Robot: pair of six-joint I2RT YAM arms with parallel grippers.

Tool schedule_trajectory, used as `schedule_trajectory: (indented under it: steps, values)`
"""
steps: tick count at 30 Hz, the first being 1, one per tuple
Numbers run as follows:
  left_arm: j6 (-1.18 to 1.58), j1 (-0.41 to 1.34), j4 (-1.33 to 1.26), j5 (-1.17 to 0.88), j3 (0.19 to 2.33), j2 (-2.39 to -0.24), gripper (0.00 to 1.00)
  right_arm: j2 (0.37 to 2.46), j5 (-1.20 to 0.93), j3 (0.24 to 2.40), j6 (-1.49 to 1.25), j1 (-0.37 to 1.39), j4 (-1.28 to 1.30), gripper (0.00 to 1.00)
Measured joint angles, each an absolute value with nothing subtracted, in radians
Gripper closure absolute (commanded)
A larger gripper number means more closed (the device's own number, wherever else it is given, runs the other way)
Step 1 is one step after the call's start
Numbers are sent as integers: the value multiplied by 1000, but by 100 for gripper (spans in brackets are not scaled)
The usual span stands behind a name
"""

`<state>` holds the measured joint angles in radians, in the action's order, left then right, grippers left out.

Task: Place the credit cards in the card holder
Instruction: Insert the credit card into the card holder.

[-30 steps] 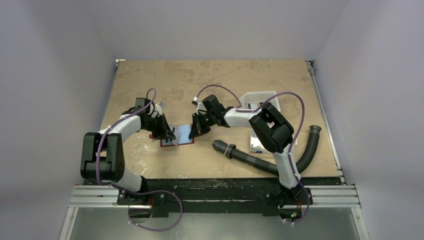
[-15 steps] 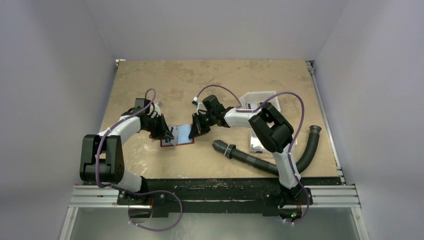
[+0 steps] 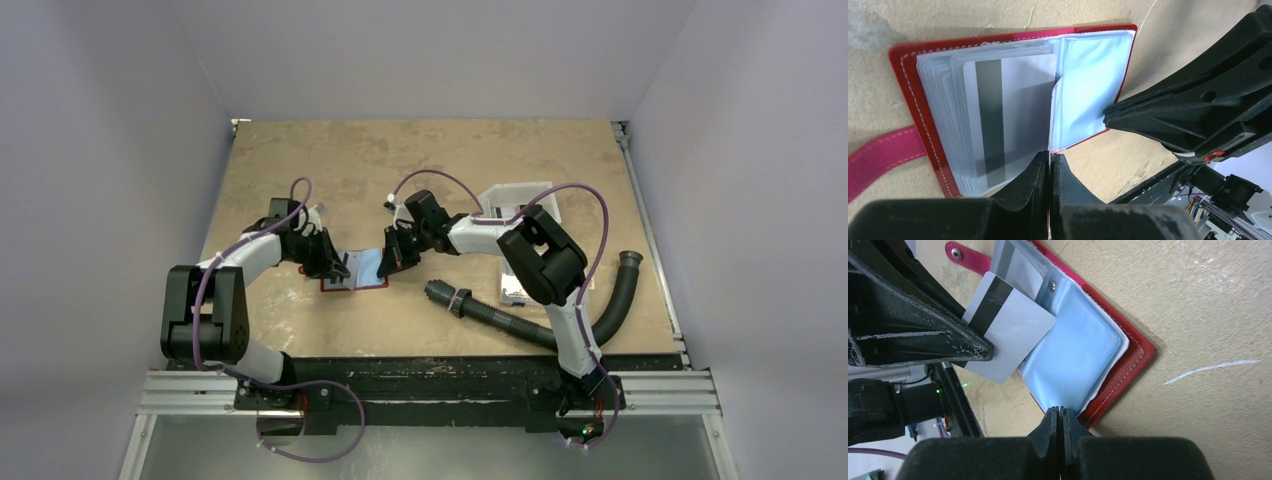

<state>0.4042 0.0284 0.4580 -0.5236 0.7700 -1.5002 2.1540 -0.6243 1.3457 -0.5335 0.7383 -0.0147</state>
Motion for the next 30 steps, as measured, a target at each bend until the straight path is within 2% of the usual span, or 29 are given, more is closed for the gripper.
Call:
schedule_trajectory:
  steps: [22,30]
  values:
    - [398,25,231,-620,686,-1512,100,2172,-661,1363,-516,713,0,100]
    - [436,25,137,-685,638,-1512,100,2217,-685,1463,-415,649,99,100]
